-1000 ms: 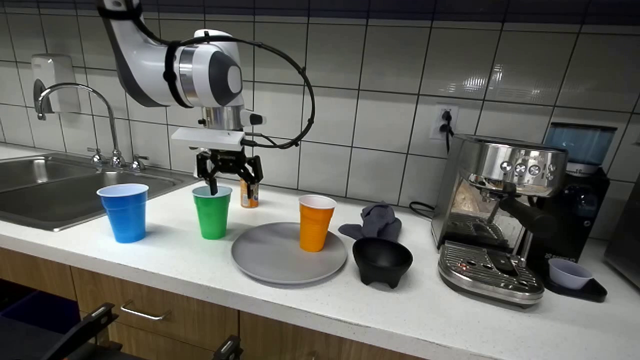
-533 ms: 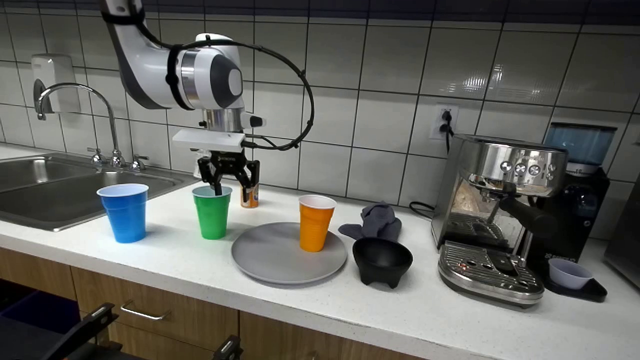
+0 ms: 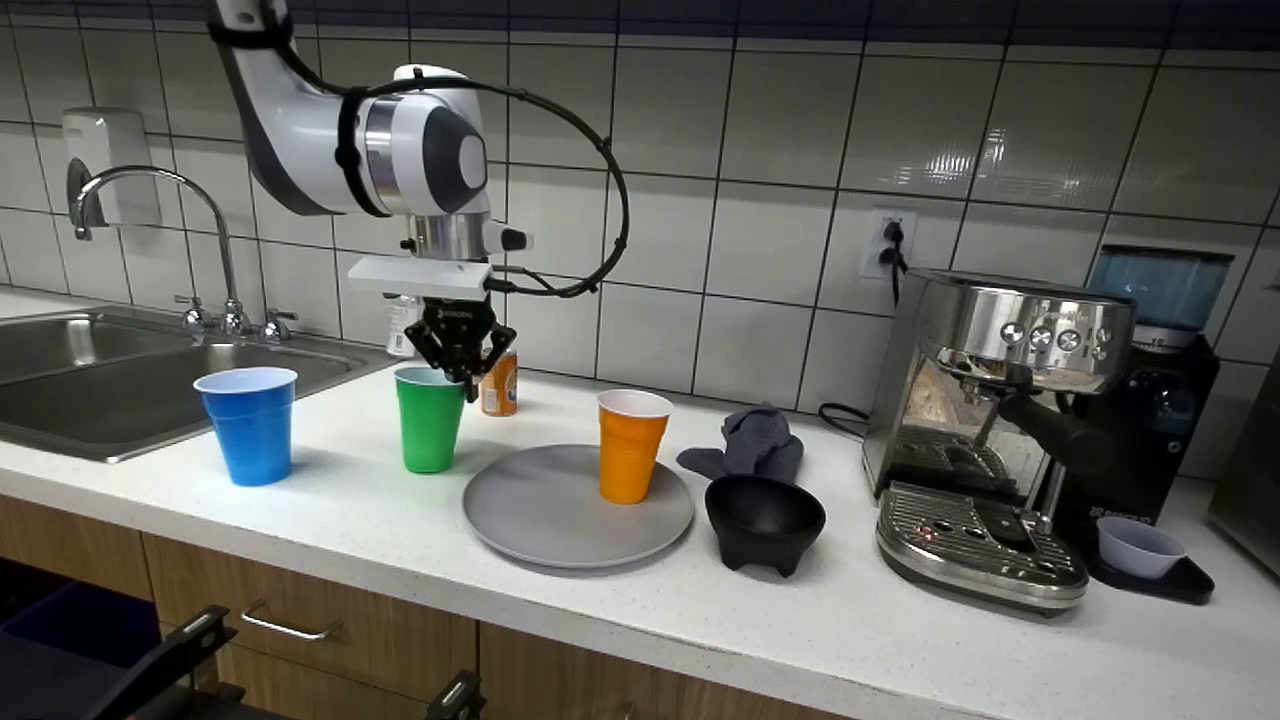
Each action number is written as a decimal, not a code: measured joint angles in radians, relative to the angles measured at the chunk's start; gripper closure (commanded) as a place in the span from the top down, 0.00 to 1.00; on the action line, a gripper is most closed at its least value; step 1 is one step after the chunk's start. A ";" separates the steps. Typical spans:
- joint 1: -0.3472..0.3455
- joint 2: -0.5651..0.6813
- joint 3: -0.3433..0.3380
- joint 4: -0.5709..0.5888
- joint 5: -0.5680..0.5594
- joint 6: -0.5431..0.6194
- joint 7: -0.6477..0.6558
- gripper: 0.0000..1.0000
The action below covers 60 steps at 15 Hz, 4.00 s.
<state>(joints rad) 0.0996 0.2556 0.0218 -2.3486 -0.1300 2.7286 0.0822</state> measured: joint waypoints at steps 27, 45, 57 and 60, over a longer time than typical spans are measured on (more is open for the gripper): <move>-0.089 -0.132 0.008 -0.062 0.278 -0.027 -0.201 0.01; -0.185 -0.178 -0.092 -0.094 0.302 -0.124 -0.333 0.01; -0.207 -0.173 -0.136 -0.106 0.275 -0.134 -0.335 0.01; -0.214 -0.168 -0.148 -0.110 0.257 -0.134 -0.335 0.01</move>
<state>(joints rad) -0.1144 0.0873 -0.1264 -2.4582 0.1269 2.5942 -0.2528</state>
